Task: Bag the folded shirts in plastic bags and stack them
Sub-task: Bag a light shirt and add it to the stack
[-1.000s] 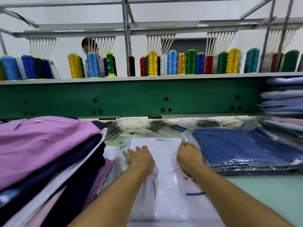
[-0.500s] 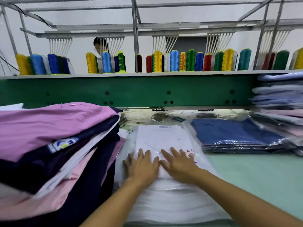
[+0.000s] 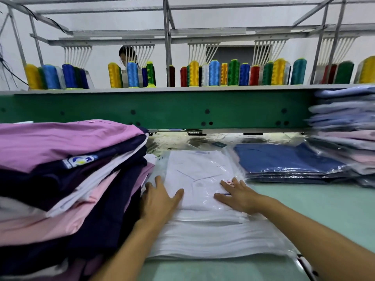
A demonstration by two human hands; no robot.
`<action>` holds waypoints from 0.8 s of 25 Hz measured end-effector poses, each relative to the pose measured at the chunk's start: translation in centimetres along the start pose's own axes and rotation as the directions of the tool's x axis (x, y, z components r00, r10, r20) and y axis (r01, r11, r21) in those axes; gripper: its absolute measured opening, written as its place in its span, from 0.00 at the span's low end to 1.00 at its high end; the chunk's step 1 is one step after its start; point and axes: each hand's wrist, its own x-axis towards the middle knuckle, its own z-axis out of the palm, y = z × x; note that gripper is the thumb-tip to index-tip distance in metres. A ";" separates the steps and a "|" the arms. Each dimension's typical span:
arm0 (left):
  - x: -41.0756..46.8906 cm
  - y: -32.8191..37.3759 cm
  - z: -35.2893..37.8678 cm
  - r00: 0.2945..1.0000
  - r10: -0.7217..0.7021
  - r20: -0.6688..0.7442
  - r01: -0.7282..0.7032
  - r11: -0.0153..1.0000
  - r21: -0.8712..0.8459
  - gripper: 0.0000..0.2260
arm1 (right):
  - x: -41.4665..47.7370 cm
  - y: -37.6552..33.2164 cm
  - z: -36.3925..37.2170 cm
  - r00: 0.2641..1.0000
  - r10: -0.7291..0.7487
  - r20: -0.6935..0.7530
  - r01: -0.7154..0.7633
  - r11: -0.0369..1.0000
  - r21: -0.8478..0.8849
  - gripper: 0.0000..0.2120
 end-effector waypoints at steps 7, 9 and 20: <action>0.5 -0.8 -3.0 0.954 -0.111 0.278 0.292 0.543 -0.787 0.20 | -0.9 0.0 -1.7 0.956 -0.077 -0.284 0.047 0.993 -0.113 0.29; 0.4 -0.5 -3.4 0.910 -0.066 0.409 0.411 0.257 -0.875 0.13 | -1.9 -1.9 -2.2 0.895 -0.198 -0.400 0.230 0.973 0.032 0.22; 0.1 0.1 -3.5 0.947 0.075 0.313 0.299 0.154 -0.942 0.16 | -5.8 -9.4 -0.6 0.710 -0.589 -0.386 0.629 0.777 -0.027 0.08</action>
